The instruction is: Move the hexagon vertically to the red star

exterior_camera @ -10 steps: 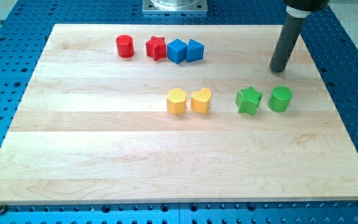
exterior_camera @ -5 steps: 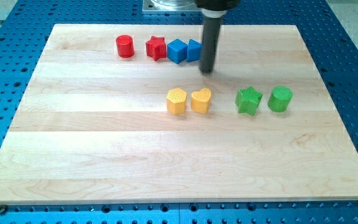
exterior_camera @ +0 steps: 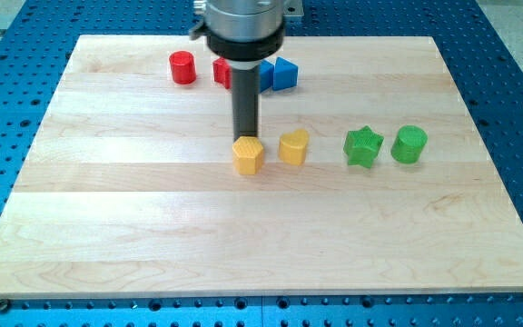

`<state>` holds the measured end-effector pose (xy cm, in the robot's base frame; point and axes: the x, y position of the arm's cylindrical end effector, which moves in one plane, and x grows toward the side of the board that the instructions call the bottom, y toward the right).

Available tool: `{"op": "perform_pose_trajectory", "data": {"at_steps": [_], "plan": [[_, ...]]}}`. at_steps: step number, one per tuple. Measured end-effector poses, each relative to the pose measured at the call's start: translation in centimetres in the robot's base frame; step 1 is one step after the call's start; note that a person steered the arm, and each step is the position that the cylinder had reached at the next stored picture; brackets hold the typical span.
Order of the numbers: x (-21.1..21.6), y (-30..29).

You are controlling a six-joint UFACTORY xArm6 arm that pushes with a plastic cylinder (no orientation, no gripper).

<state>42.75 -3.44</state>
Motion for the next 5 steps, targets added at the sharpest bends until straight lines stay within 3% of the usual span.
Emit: {"op": "perform_pose_trajectory", "data": {"at_steps": [2, 3, 5], "plan": [[7.5, -8.6], [11.9, -7.5], [10.0, 18.3]]}}
